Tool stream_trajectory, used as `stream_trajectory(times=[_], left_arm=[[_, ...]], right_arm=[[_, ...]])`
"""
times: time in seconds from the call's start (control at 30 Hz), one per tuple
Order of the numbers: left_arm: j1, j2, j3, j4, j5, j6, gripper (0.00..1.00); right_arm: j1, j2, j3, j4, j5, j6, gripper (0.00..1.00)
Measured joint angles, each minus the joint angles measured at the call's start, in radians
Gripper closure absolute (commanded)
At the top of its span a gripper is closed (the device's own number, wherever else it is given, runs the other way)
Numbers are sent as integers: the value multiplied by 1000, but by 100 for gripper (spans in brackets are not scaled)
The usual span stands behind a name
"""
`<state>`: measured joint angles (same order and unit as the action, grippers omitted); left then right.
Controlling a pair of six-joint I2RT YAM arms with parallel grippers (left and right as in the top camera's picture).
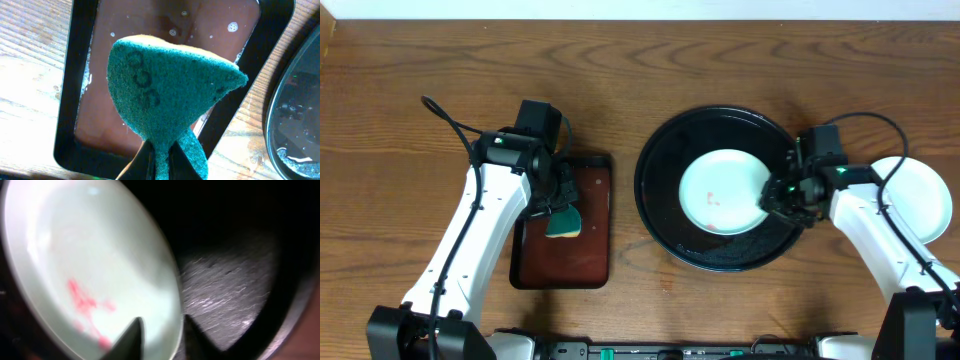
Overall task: Clean dirty plates on tray and stack at the side
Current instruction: 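Move the right gripper to the remaining green plate and grip its rim, then grasp the green sponge with the left gripper and lift it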
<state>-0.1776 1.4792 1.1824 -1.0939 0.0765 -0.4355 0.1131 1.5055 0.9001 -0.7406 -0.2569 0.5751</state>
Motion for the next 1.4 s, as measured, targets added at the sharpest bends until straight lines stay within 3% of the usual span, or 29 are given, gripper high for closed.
stream_trajectory(times=[0.03, 0.13, 0.2, 0.23, 0.33, 0.4, 0.53, 0.67, 0.83, 0.93, 1.1, 1.2, 1.4], left_arm=[[0, 0, 0, 0, 0, 0, 92], [0, 0, 0, 0, 0, 0, 92], [0, 0, 0, 0, 0, 0, 92], [0, 0, 0, 0, 0, 0, 92], [0, 0, 0, 0, 0, 10, 92], [0, 0, 0, 0, 0, 16, 92], [0, 0, 0, 0, 0, 18, 92], [0, 0, 0, 0, 0, 19, 92], [0, 0, 0, 0, 0, 19, 92], [0, 0, 0, 0, 0, 21, 92], [0, 0, 0, 0, 0, 21, 92], [0, 0, 0, -1, 0, 21, 92], [0, 0, 0, 0, 0, 22, 92]], right_arm=[[14, -1, 0, 1, -27, 11, 51], [52, -1, 0, 13, -90, 19, 69], [65, -1, 0, 51, -92, 7, 72], [66, -1, 0, 74, -83, -9, 69], [66, -3, 1, 158, -18, -126, 44], [66, -3, 2, 211, 27, -282, 39], [66, -3, 2, 271, 83, -524, 42], [66, 33, 4, 379, 122, -700, 57], [66, 146, 4, 435, 144, -782, 55], [66, 212, 4, 435, 148, -800, 59], [66, 255, 14, 432, 192, -767, 99], [64, 242, 21, 412, 196, -692, 99], [58, 186, 19, 272, 195, -408, 99]])
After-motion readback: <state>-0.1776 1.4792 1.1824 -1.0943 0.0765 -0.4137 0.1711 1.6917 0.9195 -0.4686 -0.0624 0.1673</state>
